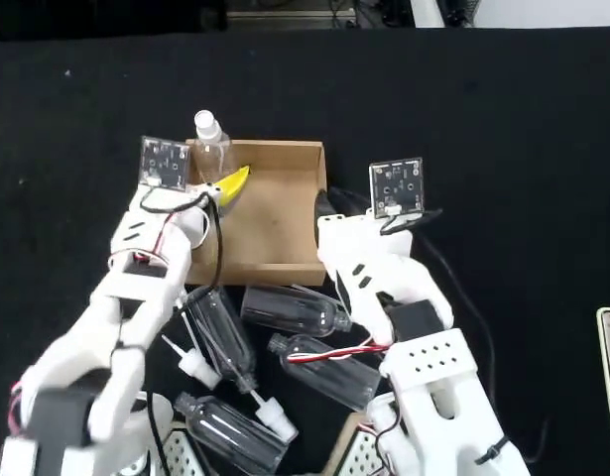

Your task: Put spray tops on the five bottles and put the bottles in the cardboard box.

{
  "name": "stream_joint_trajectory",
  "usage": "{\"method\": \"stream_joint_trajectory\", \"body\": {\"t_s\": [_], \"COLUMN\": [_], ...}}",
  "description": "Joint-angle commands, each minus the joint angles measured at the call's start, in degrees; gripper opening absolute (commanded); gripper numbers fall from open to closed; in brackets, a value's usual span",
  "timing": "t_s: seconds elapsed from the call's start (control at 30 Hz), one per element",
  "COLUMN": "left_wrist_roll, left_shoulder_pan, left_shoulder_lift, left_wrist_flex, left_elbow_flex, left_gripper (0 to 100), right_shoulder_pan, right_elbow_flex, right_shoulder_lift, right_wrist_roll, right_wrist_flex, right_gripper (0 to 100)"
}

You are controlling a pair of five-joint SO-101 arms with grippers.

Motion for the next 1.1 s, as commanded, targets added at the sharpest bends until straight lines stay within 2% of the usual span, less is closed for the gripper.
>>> {"method": "stream_joint_trajectory", "body": {"t_s": [0.0, 0.3, 0.43, 0.67, 0.9, 1.07], "left_wrist_roll": [-0.09, 0.0, -0.44, -1.05, -17.41, -16.35], "left_shoulder_pan": [-1.1, -3.03, -3.03, -2.68, -2.42, -2.42], "left_shoulder_lift": [-9.85, -24.35, -31.38, -42.2, -48.53, -46.95], "left_wrist_flex": [16.7, 53.98, 64.53, 76.13, 85.98, 90.2], "left_elbow_flex": [-2.24, -7.96, -8.22, -8.22, -7.96, -7.08], "left_gripper": [33, 33, 33, 33, 33, 33], "right_shoulder_pan": [-0.44, -0.35, -0.35, 5.36, 11.6, 11.43], "right_elbow_flex": [0.13, 0.4, 0.4, -0.48, -2.33, -2.15], "right_shoulder_lift": [-0.57, -0.57, -0.57, -1.01, -0.66, -0.66], "right_wrist_roll": [-0.44, -0.35, -0.35, -0.44, -0.88, -0.88], "right_wrist_flex": [-1.58, -1.58, -1.58, -1.58, -1.49, -1.58], "right_gripper": [1.1, 1.1, 1.1, 1.1, 1.1, 1.1]}}
